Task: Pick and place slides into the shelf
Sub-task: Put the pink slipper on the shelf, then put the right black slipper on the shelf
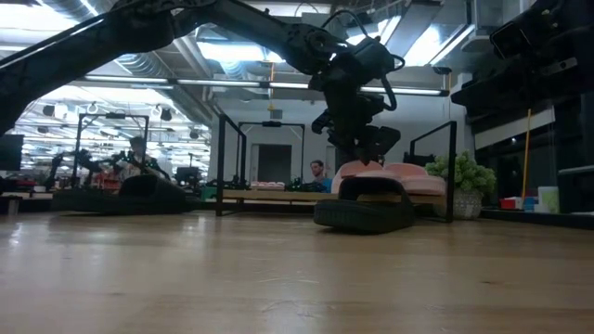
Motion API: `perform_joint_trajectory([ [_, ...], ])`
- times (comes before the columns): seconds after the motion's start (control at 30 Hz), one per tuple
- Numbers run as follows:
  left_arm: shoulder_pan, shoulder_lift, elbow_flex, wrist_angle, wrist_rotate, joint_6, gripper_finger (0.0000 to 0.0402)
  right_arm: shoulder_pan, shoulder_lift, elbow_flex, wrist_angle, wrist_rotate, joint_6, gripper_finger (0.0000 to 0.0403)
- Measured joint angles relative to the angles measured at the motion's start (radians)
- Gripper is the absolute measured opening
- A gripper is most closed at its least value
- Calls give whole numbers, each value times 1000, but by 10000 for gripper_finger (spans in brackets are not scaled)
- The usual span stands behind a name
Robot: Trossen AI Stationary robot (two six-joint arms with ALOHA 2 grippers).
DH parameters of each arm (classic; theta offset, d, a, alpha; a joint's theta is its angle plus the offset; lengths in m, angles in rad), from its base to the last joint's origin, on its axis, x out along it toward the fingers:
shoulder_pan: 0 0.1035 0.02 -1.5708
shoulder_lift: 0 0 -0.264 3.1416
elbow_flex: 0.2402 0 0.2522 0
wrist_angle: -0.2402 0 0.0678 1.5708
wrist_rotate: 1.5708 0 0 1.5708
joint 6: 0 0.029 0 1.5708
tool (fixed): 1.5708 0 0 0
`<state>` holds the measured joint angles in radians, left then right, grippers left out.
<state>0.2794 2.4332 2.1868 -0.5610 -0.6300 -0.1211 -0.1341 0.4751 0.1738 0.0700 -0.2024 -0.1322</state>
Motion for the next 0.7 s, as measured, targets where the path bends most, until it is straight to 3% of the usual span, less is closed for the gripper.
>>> perform_joint_trajectory([
  [0.37,-8,-6,6,-11,-3,1,129,0,0,0,0,-1,24,23],
  [0.7,-26,-8,140,-176,-4,26,129,0,0,0,0,-1,24,23],
])
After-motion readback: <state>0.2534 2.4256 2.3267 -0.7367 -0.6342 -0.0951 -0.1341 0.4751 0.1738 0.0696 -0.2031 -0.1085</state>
